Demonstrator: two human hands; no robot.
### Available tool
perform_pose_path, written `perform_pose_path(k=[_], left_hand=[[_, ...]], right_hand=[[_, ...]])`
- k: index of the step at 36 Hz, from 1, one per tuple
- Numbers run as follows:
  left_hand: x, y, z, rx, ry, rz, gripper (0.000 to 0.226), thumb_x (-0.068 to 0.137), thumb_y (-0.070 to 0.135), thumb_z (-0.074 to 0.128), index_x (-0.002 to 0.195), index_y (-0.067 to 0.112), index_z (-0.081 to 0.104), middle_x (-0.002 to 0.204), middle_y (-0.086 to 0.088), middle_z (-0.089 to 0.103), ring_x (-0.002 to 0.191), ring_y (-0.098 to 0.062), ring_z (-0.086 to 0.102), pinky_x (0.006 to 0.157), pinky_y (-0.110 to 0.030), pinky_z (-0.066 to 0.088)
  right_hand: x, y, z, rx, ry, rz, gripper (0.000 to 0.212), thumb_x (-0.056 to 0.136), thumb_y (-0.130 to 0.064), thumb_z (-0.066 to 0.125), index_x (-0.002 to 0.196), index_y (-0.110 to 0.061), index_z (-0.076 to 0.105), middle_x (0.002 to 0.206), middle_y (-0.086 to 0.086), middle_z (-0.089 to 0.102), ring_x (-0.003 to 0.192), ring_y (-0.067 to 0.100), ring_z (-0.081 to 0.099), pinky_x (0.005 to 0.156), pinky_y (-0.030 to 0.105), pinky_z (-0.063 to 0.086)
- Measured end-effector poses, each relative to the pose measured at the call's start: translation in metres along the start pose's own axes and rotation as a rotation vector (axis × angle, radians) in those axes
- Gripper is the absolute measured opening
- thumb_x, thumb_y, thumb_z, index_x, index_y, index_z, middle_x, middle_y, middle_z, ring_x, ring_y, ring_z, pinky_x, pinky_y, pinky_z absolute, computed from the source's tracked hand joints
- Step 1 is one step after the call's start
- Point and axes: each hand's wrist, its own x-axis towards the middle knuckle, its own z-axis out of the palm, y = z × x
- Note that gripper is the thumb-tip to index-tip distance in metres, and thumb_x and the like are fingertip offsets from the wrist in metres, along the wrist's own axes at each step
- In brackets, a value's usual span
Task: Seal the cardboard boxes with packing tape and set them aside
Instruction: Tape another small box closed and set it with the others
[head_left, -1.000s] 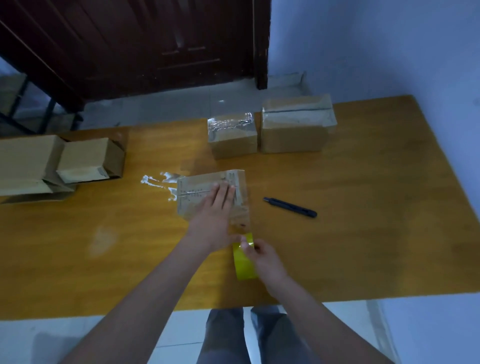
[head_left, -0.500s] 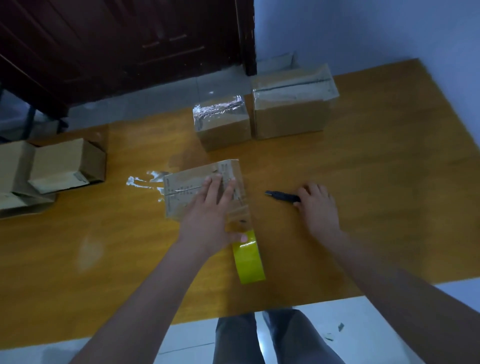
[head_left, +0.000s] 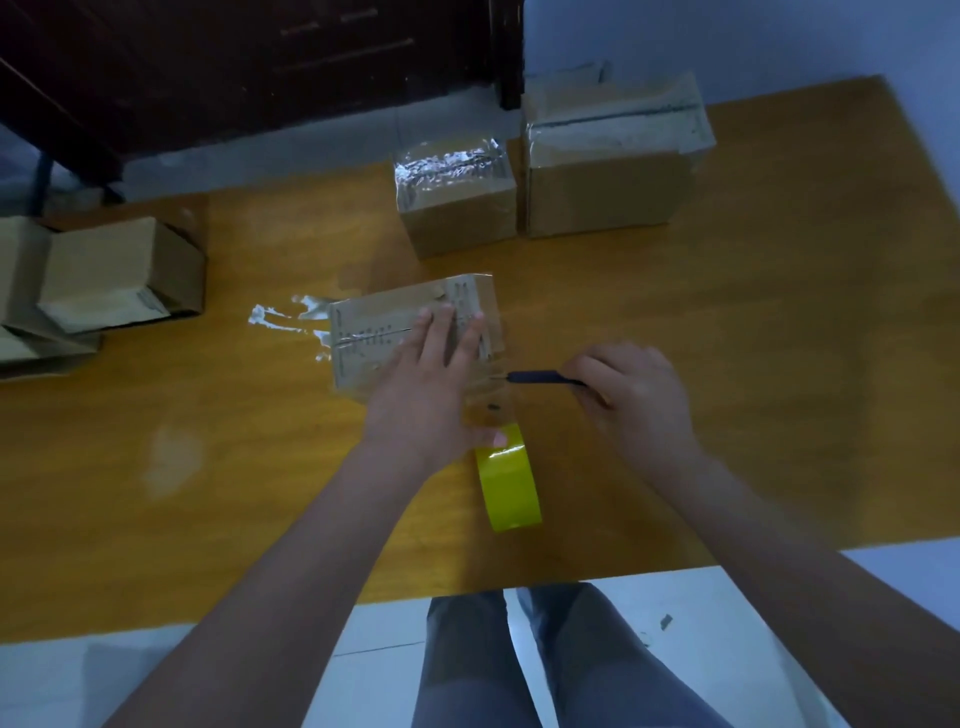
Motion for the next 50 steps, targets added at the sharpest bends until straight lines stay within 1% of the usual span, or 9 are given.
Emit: perform_pose_path(k=[12, 16, 21, 24, 30, 38, 42, 46, 50], left_hand=[[-0.003, 0.000, -0.003, -0.024, -0.020, -0.013, 0.117, 0.074, 0.069, 0.060, 0.150, 0.026, -0.018, 0.158, -0.003, -0.022, 0.146, -0.024, -0.018, 0.118, -0.038, 0.006], [-0.004, 0.001, -0.004, -0.055, -0.020, -0.015, 0.116, 0.074, 0.067, 0.062, 0.151, 0.027, -0.016, 0.159, -0.003, -0.019, 0.146, -0.024, -0.018, 0.118, -0.039, 0.008], [-0.003, 0.000, -0.005, -0.070, 0.003, -0.016, 0.117, 0.073, 0.067, 0.064, 0.151, 0.027, -0.014, 0.159, -0.001, -0.016, 0.146, -0.023, -0.017, 0.118, -0.040, 0.007], [-0.003, -0.001, -0.007, -0.046, 0.023, -0.007, 0.116, 0.073, 0.068, 0.063, 0.152, 0.027, -0.010, 0.160, 0.000, -0.014, 0.147, -0.023, -0.014, 0.118, -0.039, 0.009], [-0.003, -0.008, -0.016, -0.143, 0.027, 0.000, 0.092, 0.082, 0.067, 0.054, 0.153, 0.033, 0.007, 0.160, 0.004, -0.003, 0.148, -0.021, 0.005, 0.112, -0.039, 0.026], [0.003, 0.011, -0.017, -0.079, 0.175, -0.107, 0.042, 0.097, 0.037, 0.045, 0.138, 0.032, 0.037, 0.149, 0.004, 0.026, 0.138, -0.020, 0.026, 0.104, -0.037, 0.030], [0.001, 0.007, -0.017, -0.011, 0.231, -0.078, 0.043, 0.091, 0.039, 0.057, 0.131, 0.028, 0.049, 0.142, 0.001, 0.041, 0.130, -0.020, 0.041, 0.096, -0.038, 0.039], [0.004, 0.000, -0.003, 0.069, 0.378, -0.014, 0.055, 0.045, 0.044, 0.091, 0.092, 0.022, 0.073, 0.098, -0.002, 0.069, 0.081, -0.021, 0.068, 0.056, -0.033, 0.052], [0.010, -0.007, 0.008, 0.117, 0.401, 0.048, 0.064, 0.049, 0.046, 0.090, 0.102, 0.020, 0.067, 0.099, -0.006, 0.068, 0.081, -0.024, 0.067, 0.057, -0.033, 0.052]], right_hand=[[-0.013, 0.033, 0.016, -0.237, -0.265, 0.222, 0.025, 0.064, 0.007, 0.076, 0.076, -0.011, 0.062, 0.070, 0.006, 0.060, 0.064, 0.030, 0.059, 0.058, 0.033, 0.040], [-0.023, 0.031, 0.017, -0.329, -0.418, 0.442, 0.023, 0.078, -0.003, 0.067, 0.100, 0.000, 0.061, 0.107, 0.018, 0.060, 0.095, 0.039, 0.057, 0.078, 0.046, 0.048], [-0.004, -0.008, 0.017, 0.311, -0.375, 0.591, 0.038, 0.089, -0.022, 0.063, 0.121, -0.004, 0.057, 0.130, 0.012, 0.050, 0.123, 0.027, 0.045, 0.105, 0.037, 0.034], [0.017, -0.043, 0.015, 0.982, -0.452, 0.873, 0.014, 0.092, -0.014, 0.059, 0.103, -0.007, 0.064, 0.108, 0.010, 0.063, 0.096, 0.011, 0.060, 0.089, 0.021, 0.042], [0.015, -0.061, 0.021, 1.105, -0.546, 0.860, 0.001, 0.084, -0.005, 0.066, 0.084, -0.005, 0.065, 0.062, -0.014, 0.066, 0.060, -0.008, 0.058, 0.063, 0.011, 0.043], [0.002, -0.066, 0.015, 1.018, -0.507, 0.865, 0.011, 0.087, -0.012, 0.066, 0.094, -0.007, 0.073, 0.083, -0.014, 0.071, 0.079, -0.006, 0.063, 0.078, 0.012, 0.044], [-0.010, -0.066, 0.005, 1.007, -0.519, 0.858, 0.013, 0.085, -0.010, 0.068, 0.095, -0.006, 0.073, 0.090, -0.007, 0.071, 0.084, 0.000, 0.063, 0.077, 0.011, 0.045], [-0.016, -0.063, -0.003, 1.015, -0.481, 0.896, 0.010, 0.085, -0.016, 0.068, 0.087, -0.022, 0.076, 0.095, -0.011, 0.072, 0.091, 0.000, 0.063, 0.073, 0.009, 0.045], [-0.009, -0.058, -0.009, 1.026, -0.412, 0.944, 0.016, 0.086, -0.009, 0.066, 0.083, -0.022, 0.075, 0.091, -0.010, 0.072, 0.089, 0.004, 0.062, 0.066, 0.006, 0.043]])
